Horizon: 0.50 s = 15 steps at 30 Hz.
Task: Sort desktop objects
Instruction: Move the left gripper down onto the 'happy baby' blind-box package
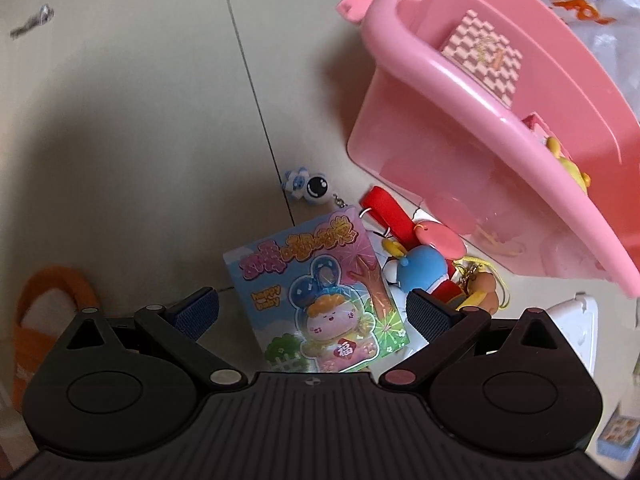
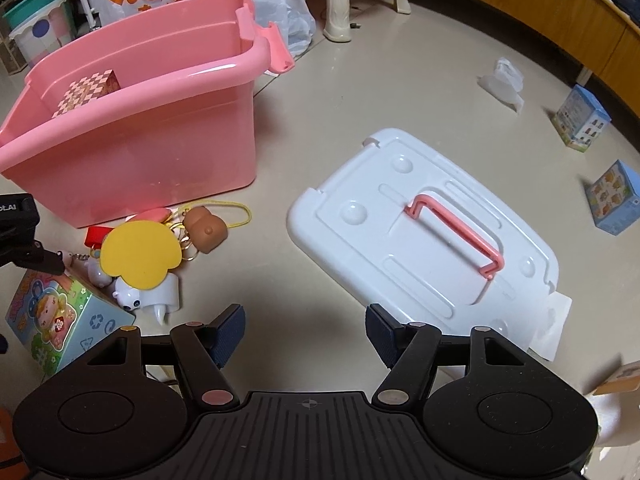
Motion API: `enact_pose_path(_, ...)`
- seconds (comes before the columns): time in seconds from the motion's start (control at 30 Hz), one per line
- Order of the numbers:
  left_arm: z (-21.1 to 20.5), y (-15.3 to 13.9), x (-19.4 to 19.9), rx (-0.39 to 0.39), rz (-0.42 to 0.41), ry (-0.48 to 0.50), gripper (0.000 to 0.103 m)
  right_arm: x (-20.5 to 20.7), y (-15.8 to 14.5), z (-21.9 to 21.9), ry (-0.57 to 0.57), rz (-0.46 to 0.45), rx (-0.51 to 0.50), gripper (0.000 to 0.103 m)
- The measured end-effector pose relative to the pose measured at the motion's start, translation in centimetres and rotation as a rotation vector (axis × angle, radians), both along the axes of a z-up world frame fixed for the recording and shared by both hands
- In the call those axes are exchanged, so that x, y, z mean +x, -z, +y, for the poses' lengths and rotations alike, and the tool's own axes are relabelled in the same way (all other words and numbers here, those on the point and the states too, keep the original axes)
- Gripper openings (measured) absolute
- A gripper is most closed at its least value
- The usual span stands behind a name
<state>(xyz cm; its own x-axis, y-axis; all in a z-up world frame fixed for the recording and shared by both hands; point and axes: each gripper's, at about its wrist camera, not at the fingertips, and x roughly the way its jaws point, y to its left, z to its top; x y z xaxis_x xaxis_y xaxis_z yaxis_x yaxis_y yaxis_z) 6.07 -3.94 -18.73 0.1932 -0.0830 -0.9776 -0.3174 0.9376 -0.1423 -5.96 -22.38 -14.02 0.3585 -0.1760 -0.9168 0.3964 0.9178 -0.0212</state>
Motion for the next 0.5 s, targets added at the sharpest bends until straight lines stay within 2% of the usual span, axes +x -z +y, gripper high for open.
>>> enact_pose_path(0.3, 0.4, 2.8, -0.3, -0.034, 0.037, -0.034, 0.102, 0.0, 0.6, -0.2, 0.007, 0.014, 0.015, 0.064)
enact_pose_path(0.43, 0.4, 3.7, -1.0, -0.03, 0.031, -0.02, 0.102, 0.0, 0.8, -0.2, 0.007, 0.02, 0.02, 0.064)
enact_pose_path(0.5, 0.4, 4.0, -1.5, -0.038, 0.02, -0.008, 0.096, 0.0, 0.8, -0.2, 0.007, 0.021, 0.023, 0.065)
